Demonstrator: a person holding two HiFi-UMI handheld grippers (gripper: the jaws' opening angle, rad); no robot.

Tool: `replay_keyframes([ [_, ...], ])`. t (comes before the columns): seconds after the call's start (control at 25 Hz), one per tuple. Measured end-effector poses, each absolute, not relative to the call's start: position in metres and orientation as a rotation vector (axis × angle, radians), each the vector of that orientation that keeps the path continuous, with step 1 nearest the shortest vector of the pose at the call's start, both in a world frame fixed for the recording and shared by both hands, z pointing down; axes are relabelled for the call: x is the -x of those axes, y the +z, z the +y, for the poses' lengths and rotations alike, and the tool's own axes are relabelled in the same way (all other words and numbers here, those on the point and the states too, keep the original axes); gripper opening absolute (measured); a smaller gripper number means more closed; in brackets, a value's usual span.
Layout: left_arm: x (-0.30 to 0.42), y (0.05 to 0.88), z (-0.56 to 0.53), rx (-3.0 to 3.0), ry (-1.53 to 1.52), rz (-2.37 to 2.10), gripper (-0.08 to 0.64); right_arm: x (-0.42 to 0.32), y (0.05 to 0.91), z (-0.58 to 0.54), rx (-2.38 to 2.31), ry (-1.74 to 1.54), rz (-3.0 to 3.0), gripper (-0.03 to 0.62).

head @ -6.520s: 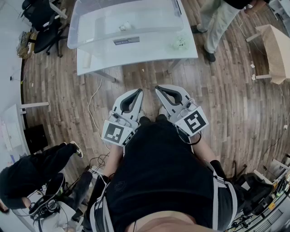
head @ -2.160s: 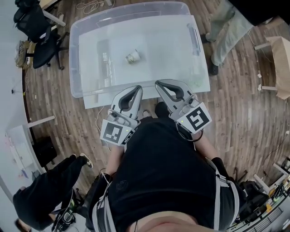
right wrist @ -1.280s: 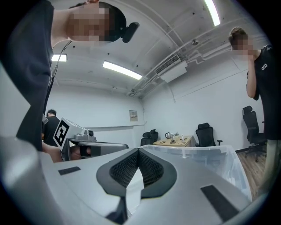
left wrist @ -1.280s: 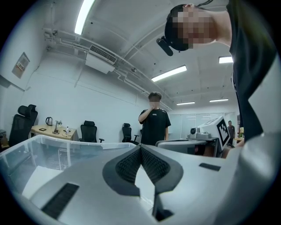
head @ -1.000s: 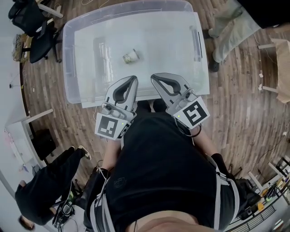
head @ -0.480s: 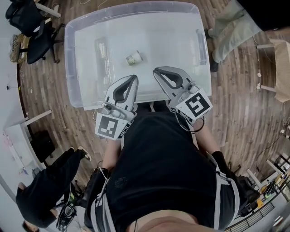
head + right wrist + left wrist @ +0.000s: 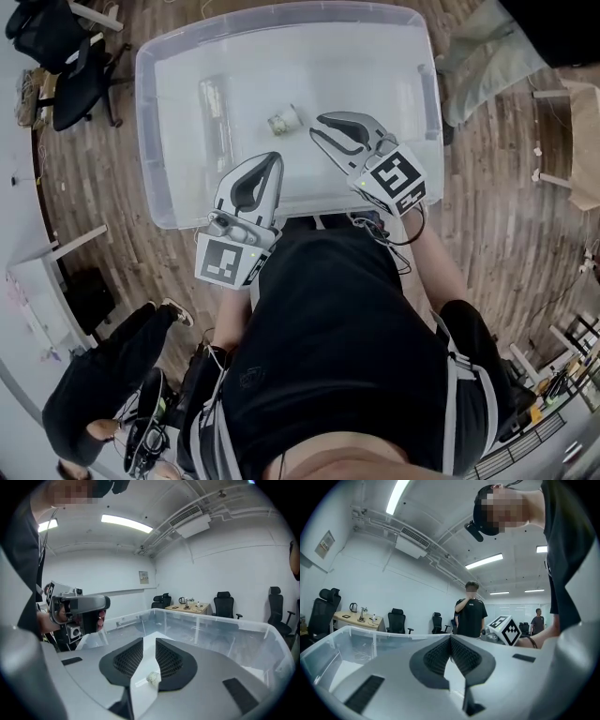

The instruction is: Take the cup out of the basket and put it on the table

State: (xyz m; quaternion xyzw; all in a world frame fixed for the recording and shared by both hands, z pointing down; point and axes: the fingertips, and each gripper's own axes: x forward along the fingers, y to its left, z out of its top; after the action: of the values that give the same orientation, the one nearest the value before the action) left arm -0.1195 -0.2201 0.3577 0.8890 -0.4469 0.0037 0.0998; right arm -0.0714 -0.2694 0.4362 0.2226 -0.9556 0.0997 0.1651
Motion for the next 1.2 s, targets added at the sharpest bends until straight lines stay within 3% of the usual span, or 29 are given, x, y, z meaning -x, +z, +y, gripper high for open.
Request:
replay_keyframes([
  [0.32,0.13,0.362,-0.233,-2.619,0.001,-1.309,0.018,0.097,0.508,-0.292,-0.426,0.356,-2.556,0.11],
  [1.2,0.159,0.37,-0.243,-2.569,0.013,-1.347,0.018,0.114,0.671,-0.307,-0.255,0.524,-2.223,0.11],
])
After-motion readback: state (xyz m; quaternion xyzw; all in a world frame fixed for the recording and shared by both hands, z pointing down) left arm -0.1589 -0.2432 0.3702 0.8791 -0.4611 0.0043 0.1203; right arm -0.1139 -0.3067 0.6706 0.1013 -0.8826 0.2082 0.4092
